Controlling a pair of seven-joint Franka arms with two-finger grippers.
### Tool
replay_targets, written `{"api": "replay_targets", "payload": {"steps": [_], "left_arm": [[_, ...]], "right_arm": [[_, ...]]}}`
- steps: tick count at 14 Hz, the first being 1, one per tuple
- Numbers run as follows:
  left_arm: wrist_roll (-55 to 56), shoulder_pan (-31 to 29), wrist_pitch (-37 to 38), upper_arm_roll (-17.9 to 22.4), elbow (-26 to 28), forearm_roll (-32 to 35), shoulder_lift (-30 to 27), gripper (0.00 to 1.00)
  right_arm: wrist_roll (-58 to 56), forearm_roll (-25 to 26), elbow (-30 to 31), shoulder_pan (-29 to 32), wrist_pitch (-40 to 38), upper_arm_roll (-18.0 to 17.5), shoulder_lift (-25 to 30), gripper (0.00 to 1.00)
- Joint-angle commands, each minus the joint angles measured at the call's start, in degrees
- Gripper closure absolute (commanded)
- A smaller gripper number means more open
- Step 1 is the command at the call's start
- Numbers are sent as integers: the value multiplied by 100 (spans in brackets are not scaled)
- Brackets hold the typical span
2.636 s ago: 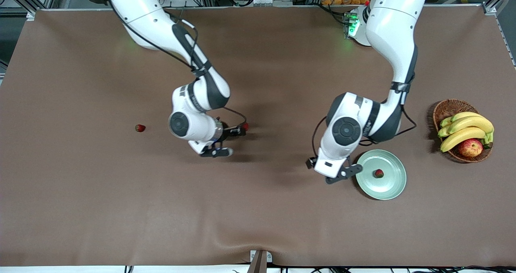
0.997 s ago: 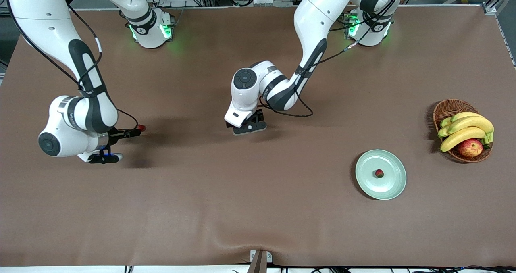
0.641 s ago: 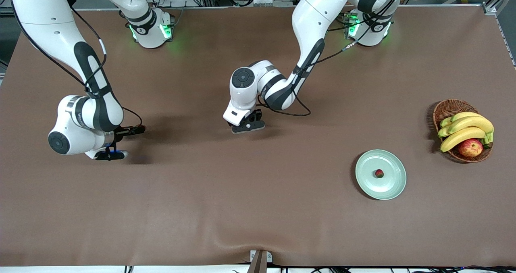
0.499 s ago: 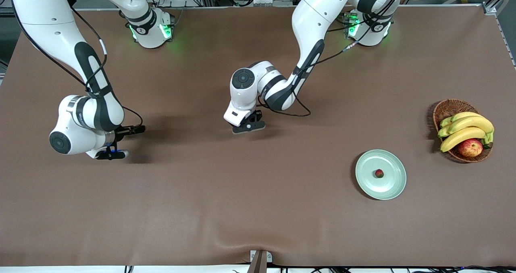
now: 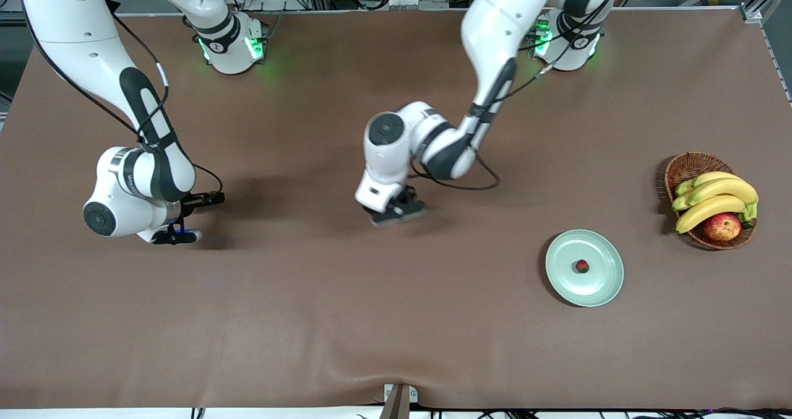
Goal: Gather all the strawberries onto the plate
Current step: 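Pass the second strawberry from the right gripper to the left gripper, then lower the strawberry onto the plate and open the left gripper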
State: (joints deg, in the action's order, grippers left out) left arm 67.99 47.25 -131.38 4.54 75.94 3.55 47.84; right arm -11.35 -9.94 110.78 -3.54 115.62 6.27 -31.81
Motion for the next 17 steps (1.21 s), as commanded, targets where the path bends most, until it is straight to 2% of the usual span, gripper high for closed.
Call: {"api": "replay_targets", "payload": {"steps": [1, 3, 6, 10, 15, 16, 17], "left_arm": [[223, -925, 743, -6, 193, 67, -792, 100], [197, -1567, 1192, -6, 202, 67, -978, 100], [206, -2280, 1413, -6, 324, 76, -961, 100], [127, -2782, 1353, -6, 773, 155, -777, 100], [83, -3195, 807, -6, 791, 155, -416, 100], [83, -3283, 807, -6, 791, 164, -416, 90], [74, -3293, 807, -6, 826, 164, -416, 45]], "right_arm": [[-16, 98, 76, -32, 127, -12, -1, 21], [-16, 98, 85, -41, 127, -12, -1, 24], [-25, 98, 85, -41, 75, -12, -1, 40], [-25, 98, 93, -41, 66, -12, 8, 55], [-25, 98, 67, -41, 13, -12, 25, 87], [-25, 98, 50, -41, 13, -12, 43, 90], [-16, 89, -20, -41, 13, -20, 60, 95]]}}
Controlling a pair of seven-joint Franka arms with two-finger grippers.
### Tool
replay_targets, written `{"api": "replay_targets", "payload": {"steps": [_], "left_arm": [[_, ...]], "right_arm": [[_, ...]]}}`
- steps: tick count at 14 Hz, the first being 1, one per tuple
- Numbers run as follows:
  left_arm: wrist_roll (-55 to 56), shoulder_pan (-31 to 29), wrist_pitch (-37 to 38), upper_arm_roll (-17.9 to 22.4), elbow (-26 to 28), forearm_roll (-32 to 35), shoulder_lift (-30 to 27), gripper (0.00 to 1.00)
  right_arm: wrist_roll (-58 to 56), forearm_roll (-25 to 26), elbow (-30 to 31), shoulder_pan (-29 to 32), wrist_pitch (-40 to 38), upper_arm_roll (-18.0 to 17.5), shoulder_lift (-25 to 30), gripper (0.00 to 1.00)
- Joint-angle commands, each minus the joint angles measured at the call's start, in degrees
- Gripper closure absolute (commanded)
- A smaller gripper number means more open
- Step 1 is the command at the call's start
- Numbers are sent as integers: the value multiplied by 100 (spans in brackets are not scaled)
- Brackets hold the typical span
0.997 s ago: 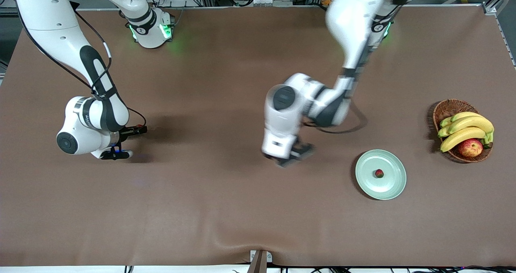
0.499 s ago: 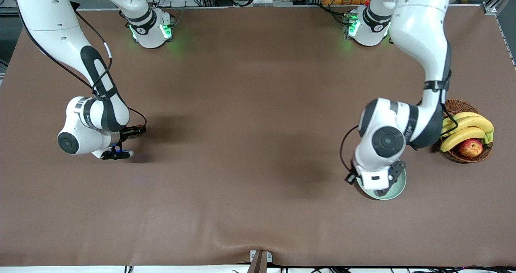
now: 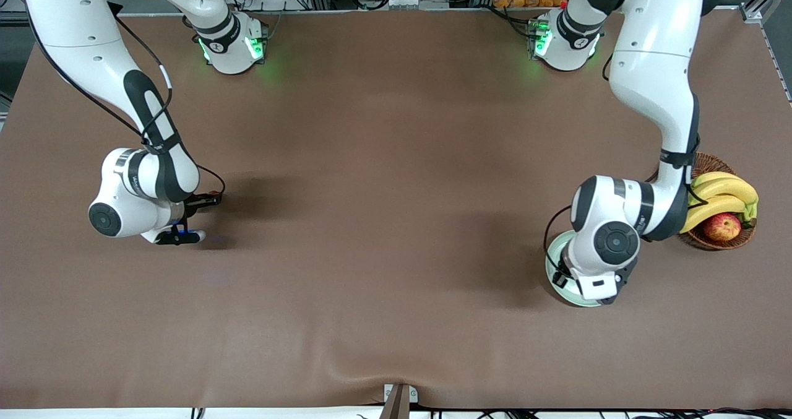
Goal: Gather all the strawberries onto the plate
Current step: 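Lower the strawberry onto the plate and open the left gripper, then grasp the last strawberry with the right gripper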
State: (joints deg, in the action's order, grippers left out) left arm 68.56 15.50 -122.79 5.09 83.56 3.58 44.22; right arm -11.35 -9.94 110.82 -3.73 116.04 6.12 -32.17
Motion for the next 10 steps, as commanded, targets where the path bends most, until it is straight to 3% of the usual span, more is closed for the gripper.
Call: {"api": "replay_targets", "payload": {"steps": [1, 5, 7, 10], "left_arm": [[-52, -83, -52, -61, 116, 187, -54, 0], [-88, -12, -52, -61, 160, 398, -124, 0], [-394, -38, -35, -70, 143, 398, -238, 0], [-1018, -82, -35, -79, 134, 398, -352, 0]], "right_arm": [[1, 80, -165, -22, -38, -6, 114, 99], [133, 1, -1113, -267, -547, -32, 150, 100], [771, -87, -1466, -574, -810, -119, 132, 100], [2186, -1050, -1573, -1006, -829, -312, 106, 100]]}}
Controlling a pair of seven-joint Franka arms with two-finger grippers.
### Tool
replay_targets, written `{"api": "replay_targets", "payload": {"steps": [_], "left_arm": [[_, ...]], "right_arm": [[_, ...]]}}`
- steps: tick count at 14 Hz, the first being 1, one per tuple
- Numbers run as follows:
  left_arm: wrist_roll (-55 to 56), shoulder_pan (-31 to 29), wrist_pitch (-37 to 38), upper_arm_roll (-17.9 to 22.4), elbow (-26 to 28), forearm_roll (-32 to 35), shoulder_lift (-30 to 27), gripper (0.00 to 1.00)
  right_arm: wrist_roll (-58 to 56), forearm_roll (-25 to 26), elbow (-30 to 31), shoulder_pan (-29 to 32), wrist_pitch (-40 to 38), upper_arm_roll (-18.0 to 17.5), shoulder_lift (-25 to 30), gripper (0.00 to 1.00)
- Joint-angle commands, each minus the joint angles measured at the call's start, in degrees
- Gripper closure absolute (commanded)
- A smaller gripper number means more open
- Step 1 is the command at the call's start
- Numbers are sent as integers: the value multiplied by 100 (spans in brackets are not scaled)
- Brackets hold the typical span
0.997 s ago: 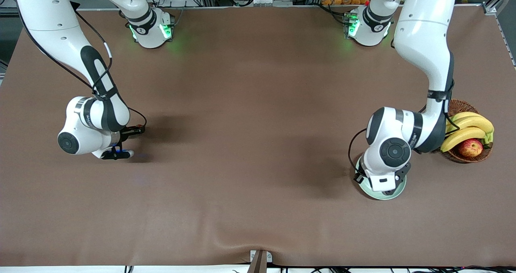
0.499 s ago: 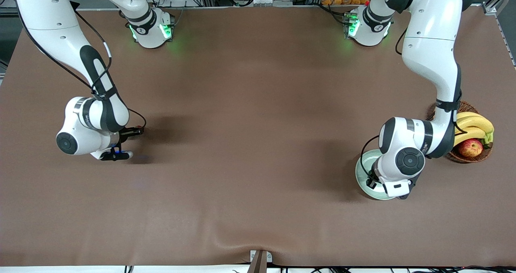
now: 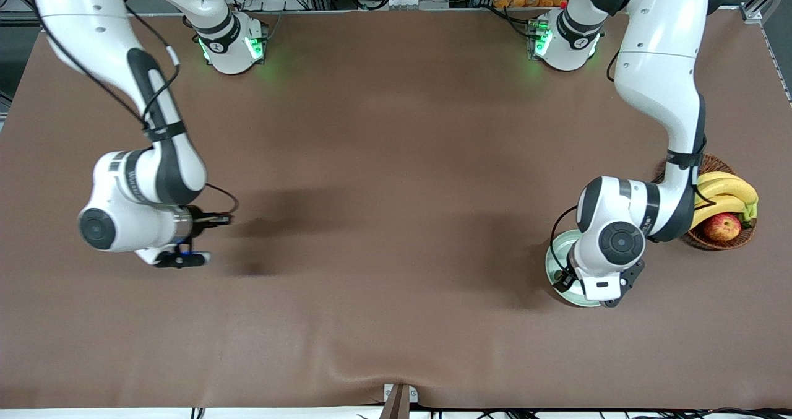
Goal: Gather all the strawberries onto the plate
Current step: 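Grasp the last strawberry with the right gripper, then pass the last strawberry from the right gripper to the left gripper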
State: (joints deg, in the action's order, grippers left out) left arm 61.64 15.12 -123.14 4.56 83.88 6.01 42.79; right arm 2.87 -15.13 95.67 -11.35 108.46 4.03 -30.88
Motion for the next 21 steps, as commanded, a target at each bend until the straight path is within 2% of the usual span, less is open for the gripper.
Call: {"api": "replay_targets", "payload": {"steps": [1, 2, 4, 6, 8, 11, 13, 14, 15, 16, 18, 19, 21], "left_arm": [[-467, -62, 0, -26, 102, 146, -235, 0], [-608, -71, 0, -34, 102, 146, -244, 0], [-880, -88, -8, -43, 102, 137, -244, 0], [-1144, -71, -8, -113, 102, 50, -376, 0], [-1180, -97, -8, -472, 93, 14, -420, 0], [-1171, -62, -8, -1026, 67, -21, -420, 0], [-1067, 34, -8, -1334, 14, -21, -411, 0], [-953, 87, -8, -1475, 5, -21, -411, 0], [-752, 131, -8, -1633, 5, -12, -411, 0], [-619, 219, -8, -1773, -108, -21, -377, 0], [-50, 587, -78, -1810, -302, -21, -201, 0], [241, 710, -253, -1801, -311, -12, -140, 0], [629, 817, -491, -1801, -311, -21, -34, 0]], "right_arm": [[1159, -1083, -48, -375, -35, -130, -59, 100], [1389, -1620, -48, -551, 0, -139, -85, 100], [1462, -2246, -48, -876, 349, -139, -173, 100], [1471, -2511, -39, -1123, 606, -139, -330, 100], [1471, -2731, -48, -1474, 650, -139, -515, 100], [1471, -2925, -57, -1878, 1378, -139, -726, 100], [1462, -3074, -57, -2063, 1546, -139, -858, 100], [1462, -3084, -57, -2134, 1590, -139, -911, 97], [1462, -3075, -57, -2187, 1678, -139, -946, 88], [1453, -3066, -40, -2222, 1862, -139, -990, 64], [1436, -3014, -22, -2292, 2161, -130, -1061, 33], [1436, -3014, -13, -2302, 2180, -130, -1061, 21], [1436, -3014, -22, -2197, 2136, -122, -1017, 6]]}}
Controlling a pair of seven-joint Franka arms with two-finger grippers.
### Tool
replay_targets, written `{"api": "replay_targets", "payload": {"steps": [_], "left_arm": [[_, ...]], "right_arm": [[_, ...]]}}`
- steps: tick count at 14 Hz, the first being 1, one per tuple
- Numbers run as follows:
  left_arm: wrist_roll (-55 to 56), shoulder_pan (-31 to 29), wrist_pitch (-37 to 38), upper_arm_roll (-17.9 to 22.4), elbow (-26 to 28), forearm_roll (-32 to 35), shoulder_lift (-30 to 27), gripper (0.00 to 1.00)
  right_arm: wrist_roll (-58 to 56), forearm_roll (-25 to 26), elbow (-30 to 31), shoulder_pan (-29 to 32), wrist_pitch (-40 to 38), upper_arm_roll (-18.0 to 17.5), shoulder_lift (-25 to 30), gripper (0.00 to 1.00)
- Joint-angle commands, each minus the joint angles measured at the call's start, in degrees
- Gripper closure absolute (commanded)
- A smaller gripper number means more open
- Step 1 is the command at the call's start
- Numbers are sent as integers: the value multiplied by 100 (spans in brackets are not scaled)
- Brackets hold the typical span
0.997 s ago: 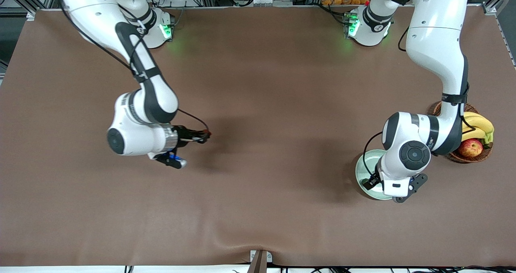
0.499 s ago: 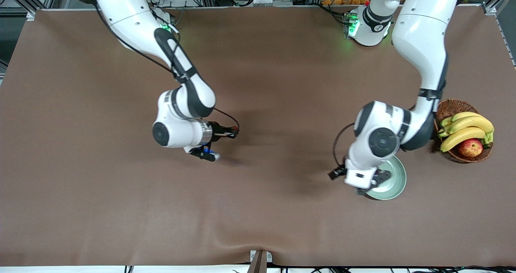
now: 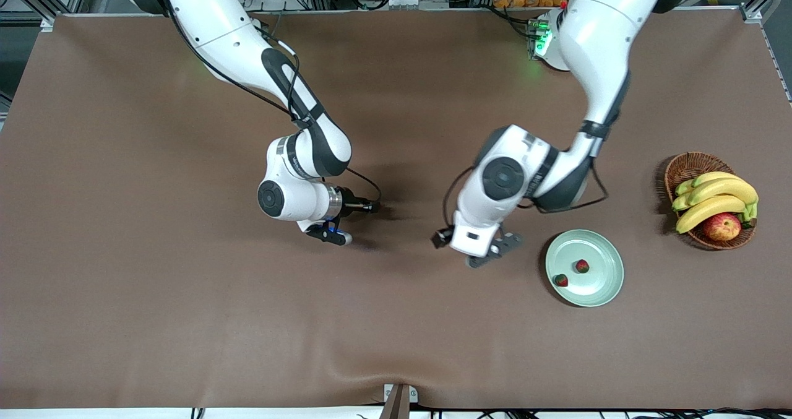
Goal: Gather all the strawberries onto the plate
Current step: 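Pass the last strawberry from the right gripper to the left gripper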
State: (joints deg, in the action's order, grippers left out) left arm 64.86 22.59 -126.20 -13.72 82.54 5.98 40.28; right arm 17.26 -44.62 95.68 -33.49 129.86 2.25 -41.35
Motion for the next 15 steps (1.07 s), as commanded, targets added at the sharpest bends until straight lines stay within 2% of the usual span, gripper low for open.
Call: {"api": "replay_targets", "payload": {"steps": [1, 3, 5, 7, 11, 12, 14, 15], "left_arm": [[448, 97, -246, 28, -177, -18, 243, 0], [1000, 280, -317, 28, -220, -18, 339, 0], [1955, 587, -475, 63, -369, -9, 576, 0], [2862, 808, -615, 98, -554, -1, 796, 0], [4250, 1212, -914, 107, -607, 17, 928, 0], [4811, 1378, -1037, 255, -607, 34, 937, 0], [5360, 1835, -1353, 737, -616, 8, 1042, 0], [5527, 1950, -1441, 835, -616, 8, 1078, 0]], "right_arm": [[-3, -56, -23, 79, -30, 74, 101, 1], [-12, -47, -14, 359, -118, 83, 355, 0], [-12, 92, 12, 667, -643, 196, 723, 0], [-12, 1029, 12, 922, -1302, 442, 1162, 0], [-65, 3130, -198, 1651, -2664, 443, 2348, 0], [-74, 3317, -373, 1835, -3137, 443, 2577, 0], [-91, 3354, -969, 2161, -4218, 443, 2825, 0], [-178, 3346, -1207, 2336, -4667, 443, 2930, 0]]}}
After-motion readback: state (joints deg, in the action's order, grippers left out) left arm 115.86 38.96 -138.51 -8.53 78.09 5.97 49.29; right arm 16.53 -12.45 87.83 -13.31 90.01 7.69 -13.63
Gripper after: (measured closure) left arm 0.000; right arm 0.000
